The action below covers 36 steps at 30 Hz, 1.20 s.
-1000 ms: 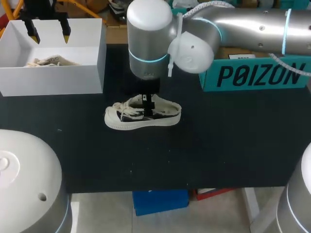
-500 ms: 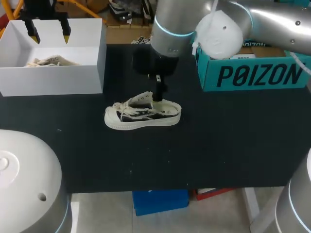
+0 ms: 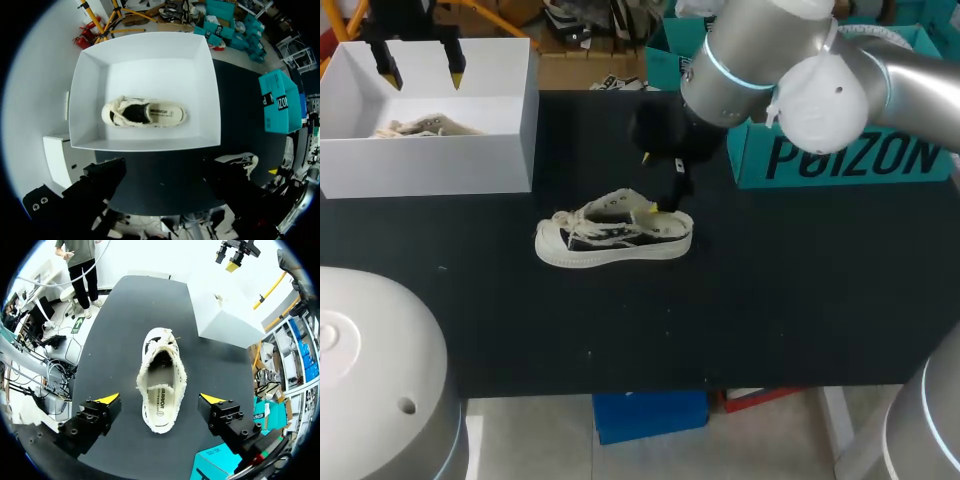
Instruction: Take the shoe out of the shoebox, open the shoe tongue, remove and reinsert the insole, then place the shoe into the shoebox
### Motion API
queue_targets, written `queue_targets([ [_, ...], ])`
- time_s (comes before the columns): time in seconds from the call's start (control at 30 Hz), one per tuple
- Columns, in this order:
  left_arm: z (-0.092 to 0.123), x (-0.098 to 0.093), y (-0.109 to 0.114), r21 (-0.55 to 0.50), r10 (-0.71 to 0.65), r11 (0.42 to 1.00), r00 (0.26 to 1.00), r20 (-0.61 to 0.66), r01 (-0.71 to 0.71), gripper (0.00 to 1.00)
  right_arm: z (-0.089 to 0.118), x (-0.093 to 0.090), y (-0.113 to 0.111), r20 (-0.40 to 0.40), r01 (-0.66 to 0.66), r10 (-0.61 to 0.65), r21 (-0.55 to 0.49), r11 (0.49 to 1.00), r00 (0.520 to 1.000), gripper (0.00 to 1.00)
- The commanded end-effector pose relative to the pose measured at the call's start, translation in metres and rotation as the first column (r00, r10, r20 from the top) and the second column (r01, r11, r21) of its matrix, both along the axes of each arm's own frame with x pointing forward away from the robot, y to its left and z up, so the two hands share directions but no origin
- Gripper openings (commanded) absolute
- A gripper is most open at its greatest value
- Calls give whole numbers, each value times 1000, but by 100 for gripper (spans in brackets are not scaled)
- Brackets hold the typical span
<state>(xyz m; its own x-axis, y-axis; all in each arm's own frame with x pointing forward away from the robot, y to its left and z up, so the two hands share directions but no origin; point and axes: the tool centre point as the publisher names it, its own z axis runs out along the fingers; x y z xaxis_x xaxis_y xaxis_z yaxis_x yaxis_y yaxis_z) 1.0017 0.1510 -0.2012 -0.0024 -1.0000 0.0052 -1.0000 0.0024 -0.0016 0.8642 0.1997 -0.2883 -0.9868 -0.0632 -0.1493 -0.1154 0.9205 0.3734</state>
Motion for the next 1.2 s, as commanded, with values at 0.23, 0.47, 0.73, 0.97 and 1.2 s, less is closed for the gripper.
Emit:
queue_targets([
  [0.23,1,-1,-1,3,1,1000,1000,-2,-1,100,-2,0,-1,0,-2,2,14,1000,1000,100],
  [0.47,1,-1,-1,3,1,1000,1000,-2,-1,100,-8,0,-7,13,17,-18,101,995,1000,100],
  [0.73,1,-1,-1,3,1,1000,1000,-2,-1,100,-20,3,-23,37,30,-39,224,974,999,100],
  [0.97,1,-1,-1,3,1,1000,1000,-2,-1,100,-35,9,-32,32,1,-10,280,960,999,100],
  [1.2,1,-1,-1,3,1,1000,1000,-2,-1,100,-52,14,-38,16,-23,19,318,948,1000,100],
])
